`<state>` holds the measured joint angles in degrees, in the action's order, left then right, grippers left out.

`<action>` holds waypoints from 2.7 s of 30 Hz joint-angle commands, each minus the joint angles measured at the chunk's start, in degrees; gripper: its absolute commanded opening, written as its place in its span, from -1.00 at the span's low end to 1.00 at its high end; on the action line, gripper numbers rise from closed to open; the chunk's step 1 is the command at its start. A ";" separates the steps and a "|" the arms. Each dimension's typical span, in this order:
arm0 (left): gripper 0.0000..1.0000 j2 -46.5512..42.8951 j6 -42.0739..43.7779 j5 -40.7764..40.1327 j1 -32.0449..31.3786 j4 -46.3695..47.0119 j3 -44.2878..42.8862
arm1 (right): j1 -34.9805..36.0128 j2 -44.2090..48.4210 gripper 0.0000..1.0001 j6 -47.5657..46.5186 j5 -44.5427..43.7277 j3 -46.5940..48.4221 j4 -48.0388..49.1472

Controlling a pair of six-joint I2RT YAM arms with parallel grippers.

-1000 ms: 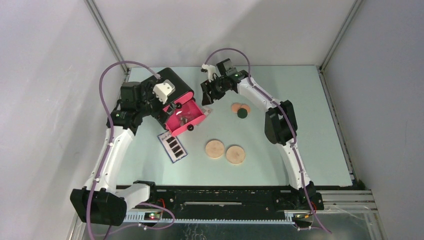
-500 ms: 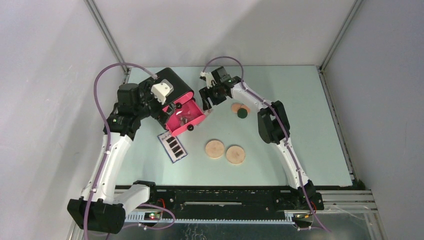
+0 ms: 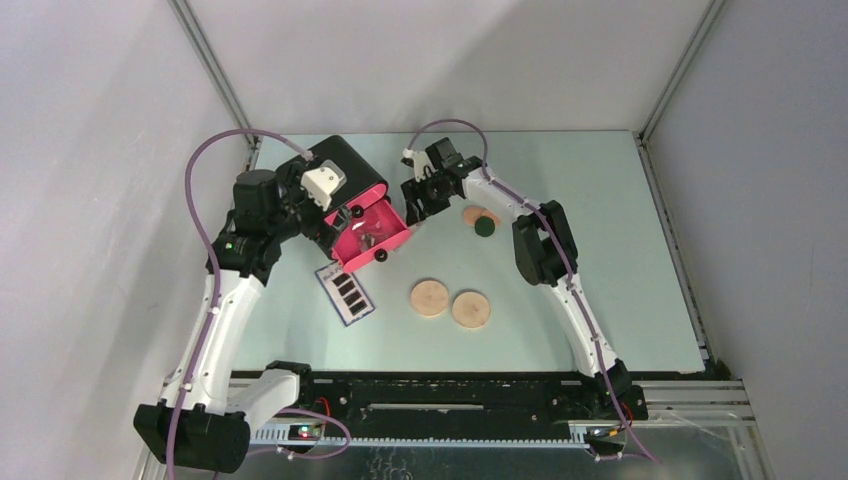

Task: Organize the makeup
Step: Pick up the makeup from the center of the board.

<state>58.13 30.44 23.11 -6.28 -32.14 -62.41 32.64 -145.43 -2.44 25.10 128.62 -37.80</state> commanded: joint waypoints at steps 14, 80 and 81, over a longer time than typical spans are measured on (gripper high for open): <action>0.91 -2.78 3.41 -2.59 -1.47 -0.11 3.81 | -0.12 20.68 -0.31 -1.59 12.54 -31.25 8.55; 1.00 -4.90 9.03 -11.17 -1.82 2.71 7.79 | 7.80 17.46 0.15 -42.15 -4.27 -29.79 1.84; 1.00 -5.07 9.03 -11.24 -1.80 2.63 7.79 | 7.67 18.02 0.09 -42.13 -4.32 -30.56 2.14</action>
<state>54.59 39.03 12.12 -7.77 -30.65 -55.07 39.86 -129.69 -43.57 23.38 101.78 -34.46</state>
